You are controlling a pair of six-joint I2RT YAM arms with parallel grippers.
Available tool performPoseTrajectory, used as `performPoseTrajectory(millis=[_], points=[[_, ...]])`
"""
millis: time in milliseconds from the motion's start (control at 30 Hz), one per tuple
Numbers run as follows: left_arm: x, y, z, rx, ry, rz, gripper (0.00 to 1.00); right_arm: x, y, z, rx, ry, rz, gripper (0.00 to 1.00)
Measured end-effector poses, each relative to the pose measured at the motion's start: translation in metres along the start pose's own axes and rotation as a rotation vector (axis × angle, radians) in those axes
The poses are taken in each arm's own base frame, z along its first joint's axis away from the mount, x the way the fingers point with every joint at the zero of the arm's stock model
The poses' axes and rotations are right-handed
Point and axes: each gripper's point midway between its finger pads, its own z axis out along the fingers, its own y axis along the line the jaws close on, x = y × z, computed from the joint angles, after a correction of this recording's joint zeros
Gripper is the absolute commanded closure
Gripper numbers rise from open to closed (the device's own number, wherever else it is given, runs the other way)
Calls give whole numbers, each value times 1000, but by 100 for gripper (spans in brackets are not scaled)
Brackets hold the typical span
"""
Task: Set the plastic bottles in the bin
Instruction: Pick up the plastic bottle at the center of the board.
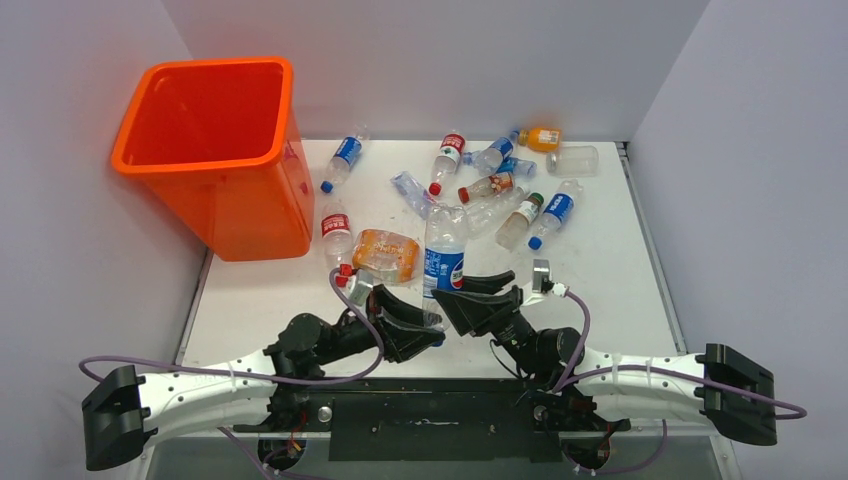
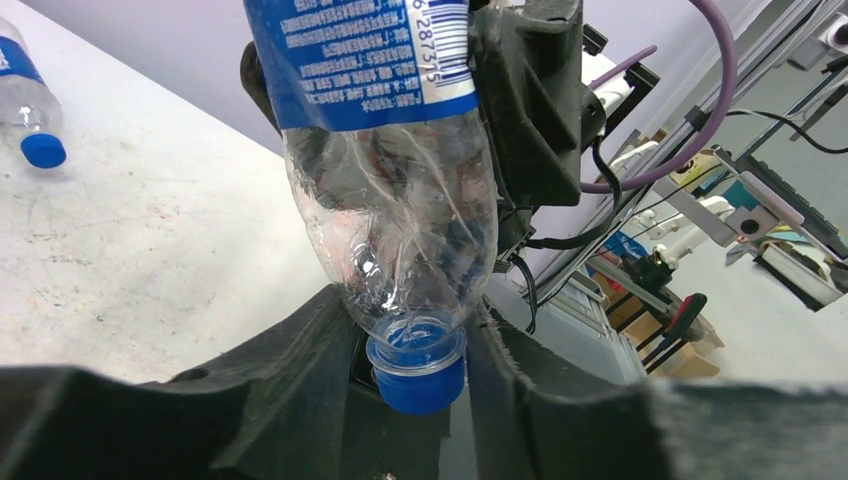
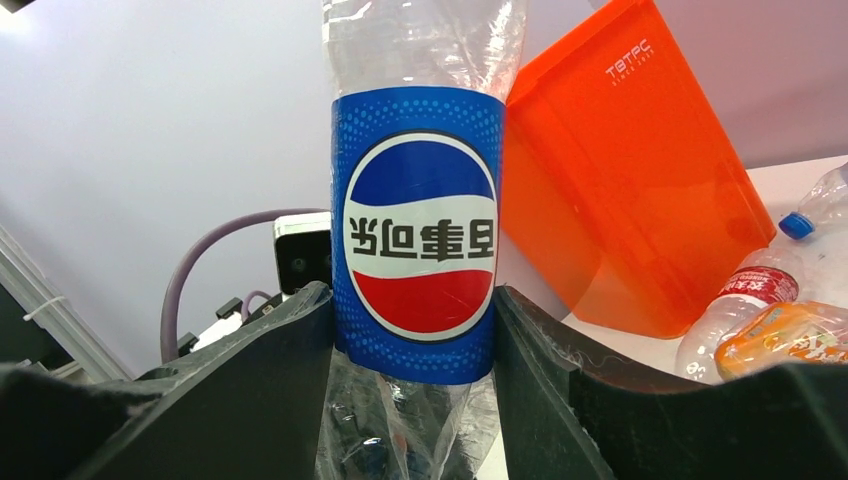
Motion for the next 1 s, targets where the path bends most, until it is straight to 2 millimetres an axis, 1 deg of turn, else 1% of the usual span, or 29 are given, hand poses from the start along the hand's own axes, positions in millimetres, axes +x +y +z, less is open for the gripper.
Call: performPoseTrajectory(millis=[100,133,167,233,267,333,400,433,500,567,667,767,833,900,1000], points=[[1,2,1,-10,5,3,87,0,-1,0,3,-1,-13,59],[1,2,1,-12,6,4,95,0,-1,0,4,-1,-14,56],[2,2,2,-13,10,5,98,0,-2,0,5,0,-16,49],[2,2,3,-16,17,8,100,0,-2,0,7,3,-20,23],[3,2,4,-18,23,12,100,0,-1,-1,8,6,-21,13],[4,3,5,-26,36,31,100,2,2,-1,0,33,-21,1],[2,3,4,-38,44,56,100,5,4,-1,3,68,-29,10],[-1,3,3,-46,45,74,100,6,5,-2,10,95,-37,10],[-10,1,-2,-63,36,115,100,2,10,-4,17,124,-48,10],[-24,-2,-6,-79,18,168,100,-9,19,-6,17,138,-56,10],[-51,-10,-12,-110,-1,262,100,-32,32,-10,14,140,-75,10],[-78,-19,-17,-143,-16,355,100,-53,43,-18,7,142,-94,10],[-91,-23,-19,-157,-19,411,100,-62,47,-22,8,144,-104,10],[-96,-22,-22,-177,-2,461,100,-65,47,-25,20,163,-120,10],[-96,-12,-29,-231,60,549,100,-64,45,-28,51,216,-162,10]])
